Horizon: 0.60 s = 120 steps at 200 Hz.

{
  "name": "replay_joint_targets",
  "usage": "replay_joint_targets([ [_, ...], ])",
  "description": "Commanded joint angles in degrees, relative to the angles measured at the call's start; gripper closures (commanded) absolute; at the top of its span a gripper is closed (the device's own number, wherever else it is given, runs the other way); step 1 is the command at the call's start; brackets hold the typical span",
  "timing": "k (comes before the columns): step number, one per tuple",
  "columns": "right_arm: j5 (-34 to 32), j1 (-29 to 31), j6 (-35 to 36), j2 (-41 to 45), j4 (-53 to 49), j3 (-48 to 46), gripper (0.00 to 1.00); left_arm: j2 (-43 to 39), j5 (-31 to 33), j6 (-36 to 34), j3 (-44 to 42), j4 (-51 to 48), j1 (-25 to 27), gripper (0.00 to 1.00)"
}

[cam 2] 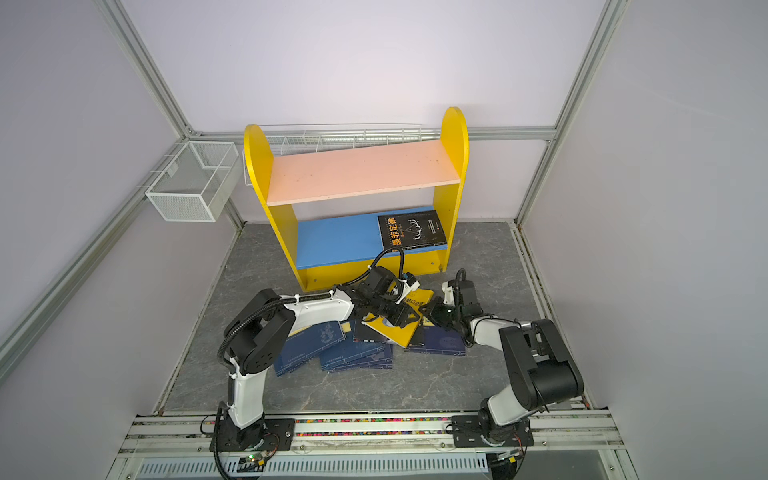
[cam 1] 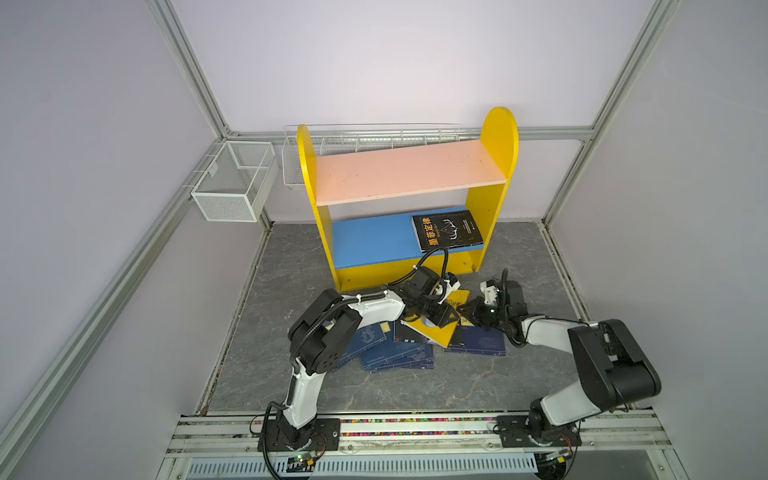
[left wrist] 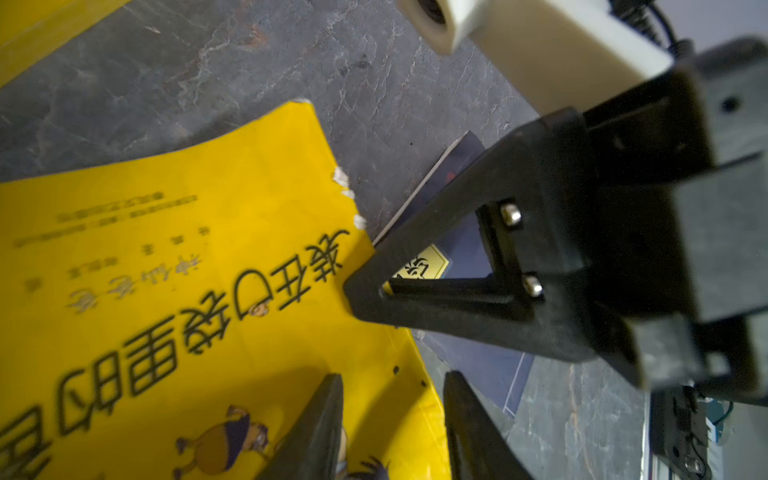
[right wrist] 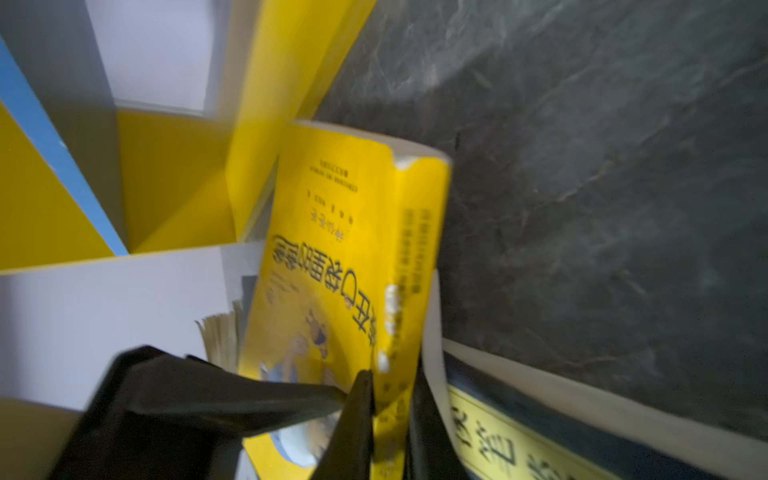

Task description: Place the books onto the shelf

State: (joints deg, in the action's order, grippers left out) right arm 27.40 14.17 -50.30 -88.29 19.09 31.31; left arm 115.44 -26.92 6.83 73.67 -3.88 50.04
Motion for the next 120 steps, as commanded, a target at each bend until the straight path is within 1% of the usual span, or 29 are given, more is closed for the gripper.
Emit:
replay_joint_targets([
  [1, 0.4, 1.7, -0.7, 1.6, 4.5, -0.1, 0.94, 0.0, 0.0, 0.4, -2.7, -2.8, 0.1, 0.58],
  [10, -0.7, 1.6, 0.1, 3.1, 3.6, -0.2, 0.94, -0.9, 0.0, 1.1, -2.6, -3.5, -0.8, 0.58],
  [22, -1.6, 1.3, 1.8, 5.6, 0.6, 0.3, 0.94, -2.9, -1.7, 3.3, -3.9, -2.1, -2.6, 0.51],
  [40, -1.7, 0.9, 4.8, 9.9, -4.4, 1.4, 0.94, -8.0, -3.5, 7.7, -8.2, 3.2, -5.7, 0.42],
  [61, -0.2, 0.1, 7.7, 15.3, -9.2, 2.4, 0.94, -14.4, -4.9, 11.7, -12.7, 7.4, -8.7, 0.33],
  [77, 1.8, -0.5, 9.6, 19.8, -12.2, 3.1, 0.94, -18.2, -5.7, 13.8, -15.5, 9.5, -9.9, 0.28],
  [99, 5.1, -0.6, 13.3, 25.5, -17.7, 5.5, 0.94, -22.3, -5.4, 15.1, -18.0, 10.7, -10.8, 0.26],
  [120, 6.7, -0.6, 17.1, 29.5, -24.0, 9.0, 0.94, -24.9, -6.8, 18.1, -19.7, 13.7, -12.1, 0.25],
])
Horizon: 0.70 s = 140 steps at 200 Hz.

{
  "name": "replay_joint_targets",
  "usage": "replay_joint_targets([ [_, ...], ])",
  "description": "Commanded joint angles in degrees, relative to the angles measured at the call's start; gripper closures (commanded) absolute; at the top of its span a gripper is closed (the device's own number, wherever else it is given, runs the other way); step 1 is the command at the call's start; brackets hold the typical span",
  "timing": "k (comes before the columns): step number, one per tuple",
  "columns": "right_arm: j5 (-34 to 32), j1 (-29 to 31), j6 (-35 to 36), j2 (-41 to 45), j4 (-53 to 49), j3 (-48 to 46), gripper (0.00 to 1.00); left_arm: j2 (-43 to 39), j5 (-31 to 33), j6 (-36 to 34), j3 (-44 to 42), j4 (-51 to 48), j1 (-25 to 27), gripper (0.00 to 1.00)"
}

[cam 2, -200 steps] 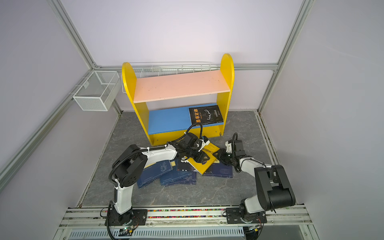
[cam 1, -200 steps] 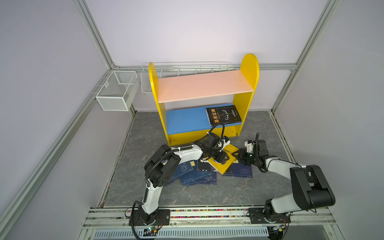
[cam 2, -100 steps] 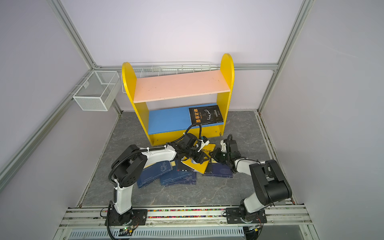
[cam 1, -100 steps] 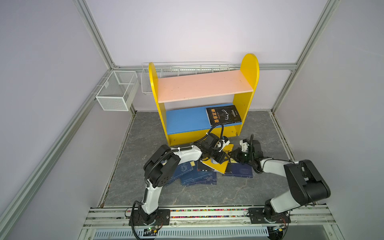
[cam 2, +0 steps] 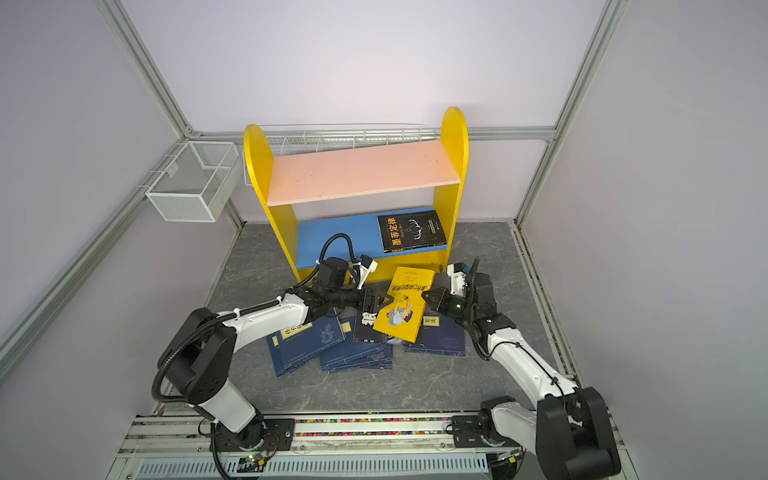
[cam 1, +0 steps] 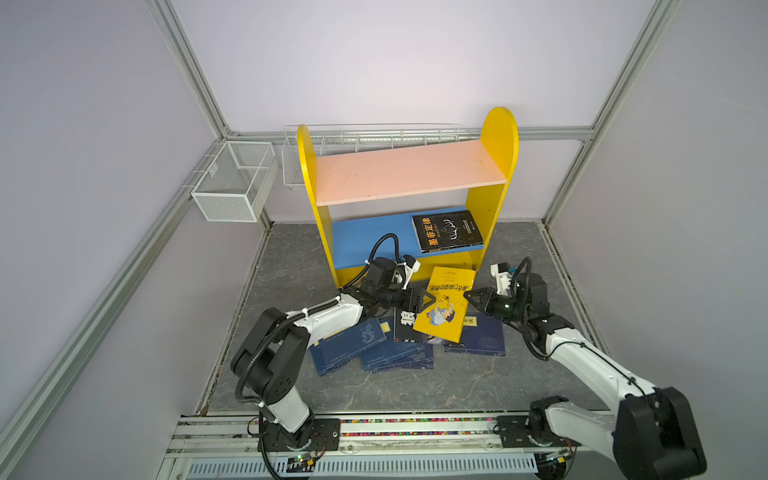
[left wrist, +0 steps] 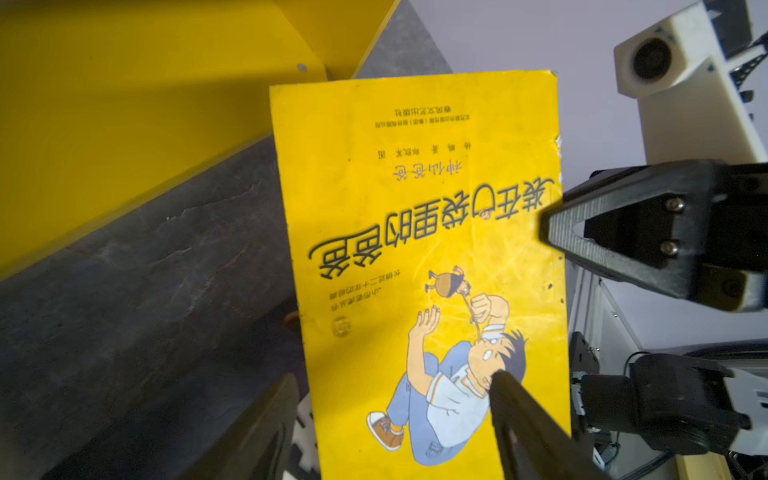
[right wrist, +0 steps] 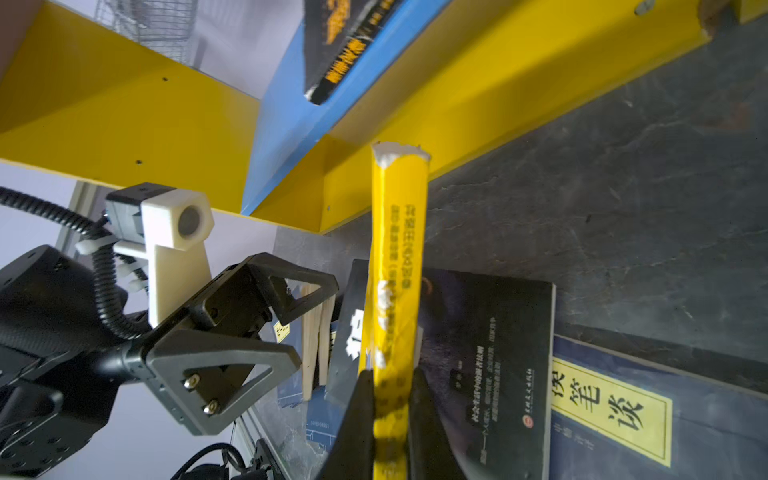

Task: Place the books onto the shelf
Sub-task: 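Raise the yellow book upright with the right gripper while the left gripper steadies it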

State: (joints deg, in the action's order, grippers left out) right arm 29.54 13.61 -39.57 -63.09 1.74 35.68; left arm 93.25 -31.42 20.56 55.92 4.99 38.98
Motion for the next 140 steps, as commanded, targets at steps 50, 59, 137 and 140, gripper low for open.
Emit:
replay_joint_targets([
  [50, 3.7, -0.2, 4.7, 8.0, -4.0, 9.7, 0.94, -7.4, -6.5, 16.6, -9.4, 19.9, -6.4, 0.25],
  [59, 3.0, -0.2, 3.4, 7.2, -2.2, 10.5, 0.94, -7.7, -7.4, 18.8, -10.6, 22.7, -7.4, 0.25],
  [137, -17.3, 1.0, -9.3, 2.2, 19.0, 11.7, 0.94, -11.9, -14.1, 23.5, -14.2, 29.1, -7.6, 0.12],
  [140, -17.6, 1.0, -9.7, 1.9, 19.8, 11.8, 0.94, -11.7, -14.1, 23.4, -14.0, 28.9, -7.5, 0.11],
])
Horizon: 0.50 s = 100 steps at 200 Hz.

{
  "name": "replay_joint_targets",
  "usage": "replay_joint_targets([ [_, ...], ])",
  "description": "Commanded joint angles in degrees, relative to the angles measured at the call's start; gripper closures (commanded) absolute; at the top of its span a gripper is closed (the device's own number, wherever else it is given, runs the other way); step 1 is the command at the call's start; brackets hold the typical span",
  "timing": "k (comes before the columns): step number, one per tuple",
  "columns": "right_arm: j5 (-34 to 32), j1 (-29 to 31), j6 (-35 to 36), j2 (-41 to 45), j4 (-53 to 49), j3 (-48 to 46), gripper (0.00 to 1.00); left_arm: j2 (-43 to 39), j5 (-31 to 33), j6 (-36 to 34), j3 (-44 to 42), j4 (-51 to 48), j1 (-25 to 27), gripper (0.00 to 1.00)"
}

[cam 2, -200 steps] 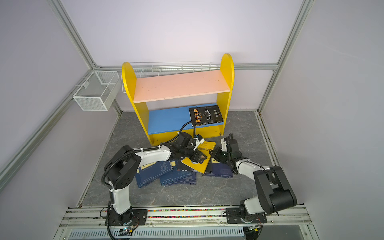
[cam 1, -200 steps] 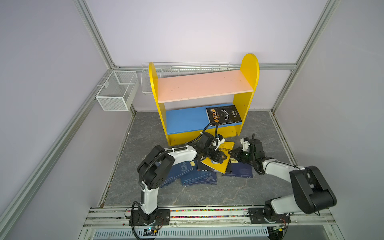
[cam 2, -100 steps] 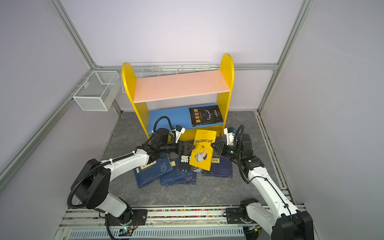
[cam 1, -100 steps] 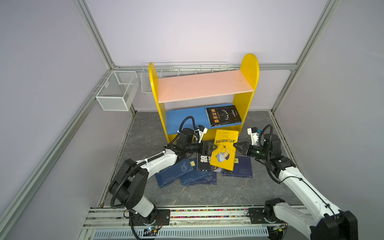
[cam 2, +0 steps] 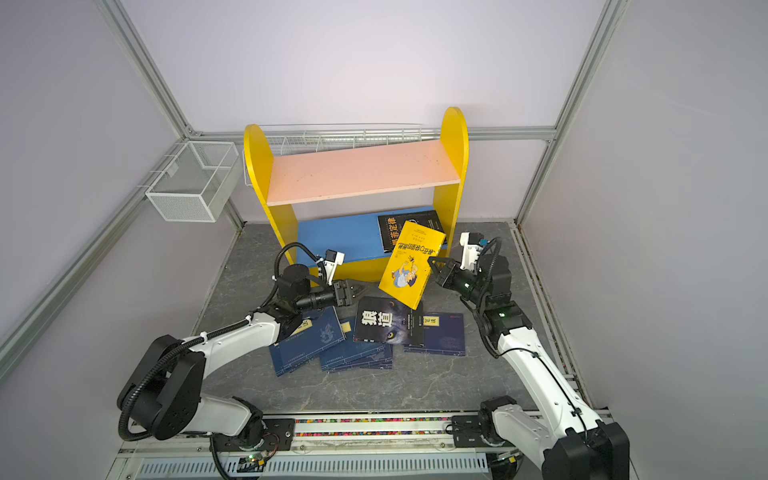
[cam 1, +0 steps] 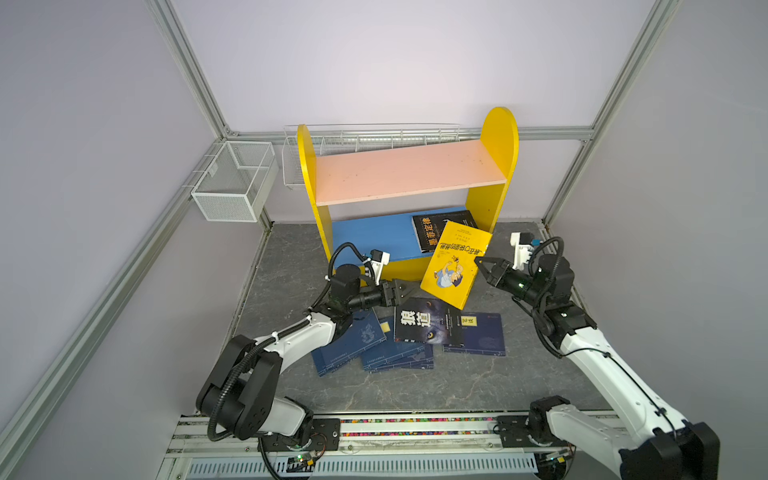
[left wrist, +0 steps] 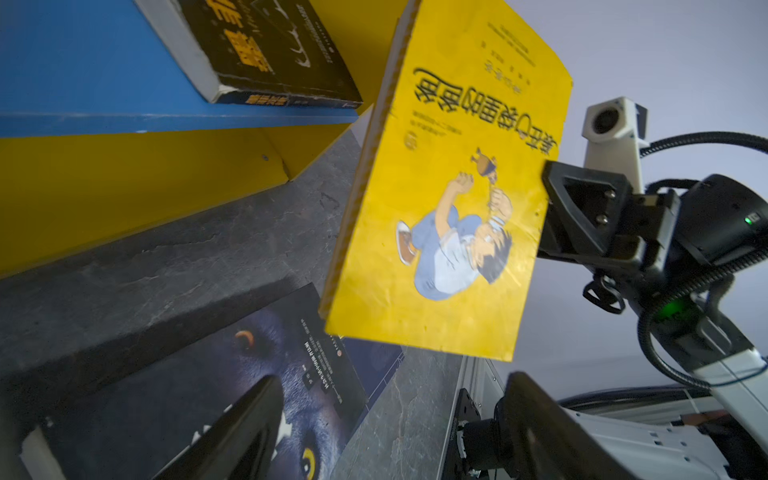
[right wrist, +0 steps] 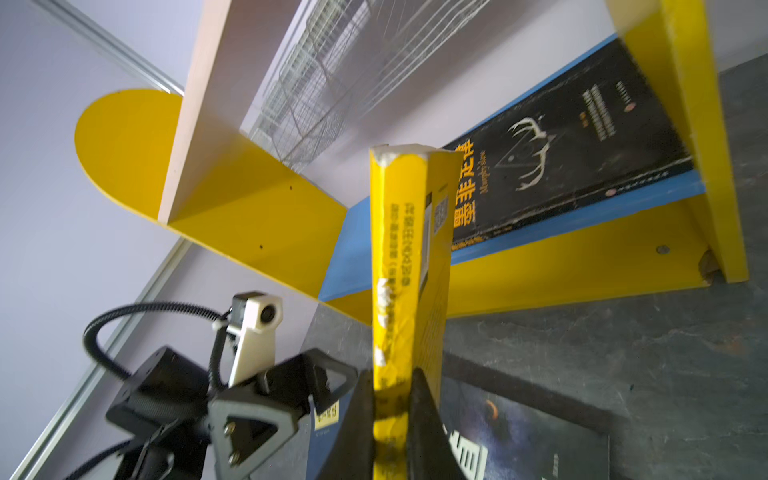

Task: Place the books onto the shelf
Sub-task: 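Raise the yellow book upright with the right gripper while the left gripper steadies it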

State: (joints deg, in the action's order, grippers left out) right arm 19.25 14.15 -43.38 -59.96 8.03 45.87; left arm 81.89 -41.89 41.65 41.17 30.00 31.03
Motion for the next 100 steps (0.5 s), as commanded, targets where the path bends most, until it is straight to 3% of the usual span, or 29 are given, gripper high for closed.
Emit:
replay_joint_targets([
  [1, -7.4, 0.5, -6.0, -1.3, 13.6, 1.7, 0.94, -0.4, -3.7, 2.3, 0.9, 3.8, 0.6, 0.11],
  [100, -11.9, 4.6, -16.2, -8.2, 28.8, 2.1, 0.94, 9.7, -6.2, 3.4, 12.7, 7.4, 6.2, 0.09],
])
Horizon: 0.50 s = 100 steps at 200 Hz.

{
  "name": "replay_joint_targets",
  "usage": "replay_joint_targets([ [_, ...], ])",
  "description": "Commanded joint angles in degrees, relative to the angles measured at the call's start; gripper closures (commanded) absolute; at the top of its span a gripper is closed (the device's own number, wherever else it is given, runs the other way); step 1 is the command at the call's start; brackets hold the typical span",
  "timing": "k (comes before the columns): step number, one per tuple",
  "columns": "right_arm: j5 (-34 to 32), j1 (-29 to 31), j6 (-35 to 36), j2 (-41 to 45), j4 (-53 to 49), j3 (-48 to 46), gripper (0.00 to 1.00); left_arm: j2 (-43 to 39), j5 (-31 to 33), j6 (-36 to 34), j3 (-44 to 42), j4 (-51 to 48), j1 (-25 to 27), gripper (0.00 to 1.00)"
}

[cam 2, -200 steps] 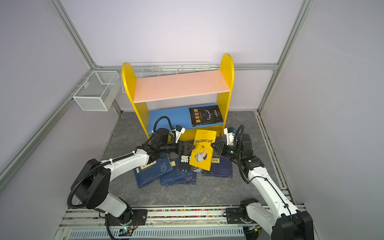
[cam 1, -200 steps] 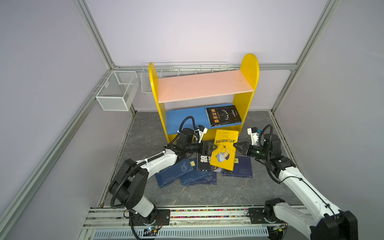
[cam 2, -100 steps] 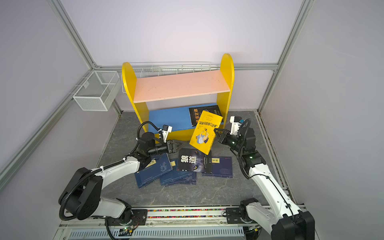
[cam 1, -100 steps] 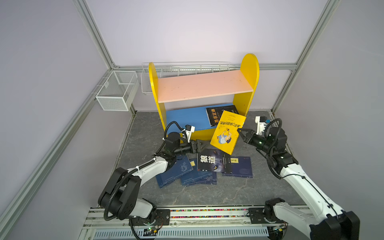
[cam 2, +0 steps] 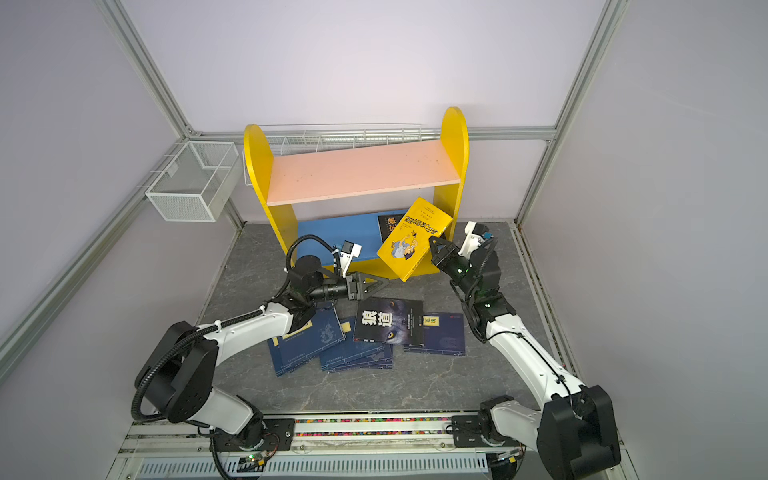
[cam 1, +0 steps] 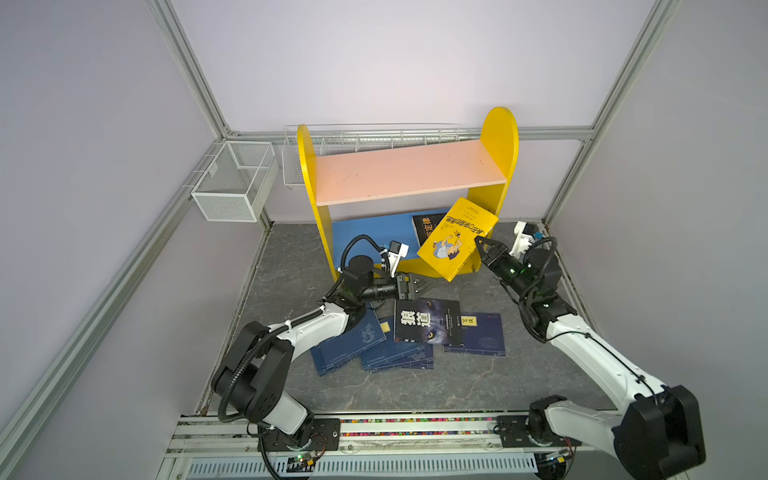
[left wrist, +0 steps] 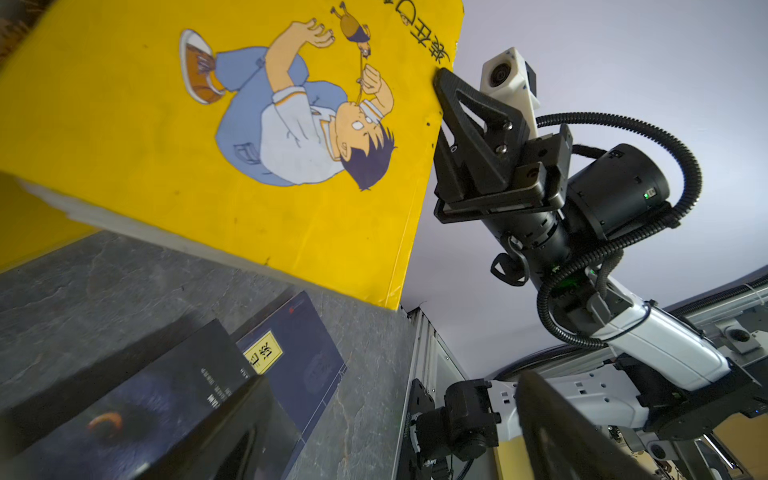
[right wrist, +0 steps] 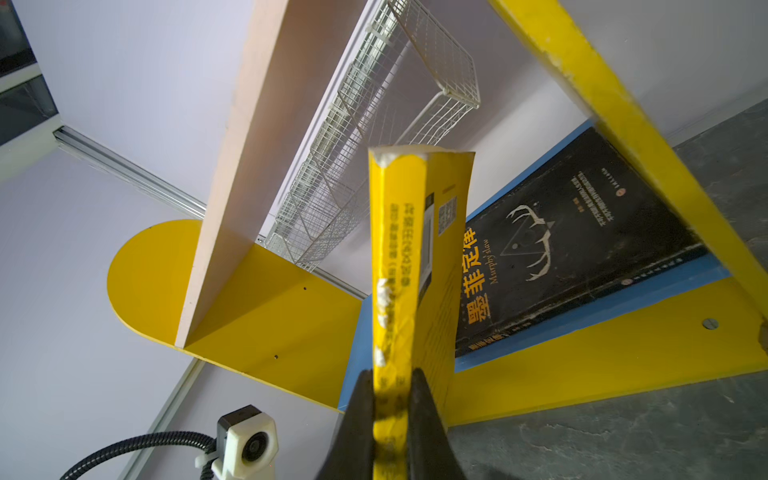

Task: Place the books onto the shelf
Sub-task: 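Raise the yellow book upright with the right gripper while the left gripper steadies it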

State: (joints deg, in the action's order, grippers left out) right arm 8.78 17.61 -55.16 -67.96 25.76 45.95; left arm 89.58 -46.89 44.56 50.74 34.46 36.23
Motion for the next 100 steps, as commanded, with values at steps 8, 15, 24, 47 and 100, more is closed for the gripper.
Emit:
replay_joint_targets([
  [8, -1.7, 1.5, -5.0, -0.5, 11.7, 2.1, 0.94, 2.5, -1.1, 0.7, 3.5, 3.3, 1.0, 0.09],
  [15, -1.7, 1.8, -5.4, -0.6, 12.0, 2.2, 0.94, 2.9, -1.2, 1.1, 3.8, 4.2, 1.0, 0.09],
  [24, -1.9, 2.1, -5.7, -0.7, 13.0, 2.1, 0.94, 3.6, -1.4, 2.0, 4.2, 5.3, 1.0, 0.09],
  [47, -2.3, 3.1, -5.7, -0.9, 14.2, 2.6, 0.94, 6.0, -2.0, 5.4, 5.4, 9.6, 1.1, 0.12],
  [100, -1.4, 4.6, -7.3, -0.6, 15.1, 1.3, 0.94, 7.0, 4.3, 9.0, 5.1, 14.5, 1.0, 0.18],
])
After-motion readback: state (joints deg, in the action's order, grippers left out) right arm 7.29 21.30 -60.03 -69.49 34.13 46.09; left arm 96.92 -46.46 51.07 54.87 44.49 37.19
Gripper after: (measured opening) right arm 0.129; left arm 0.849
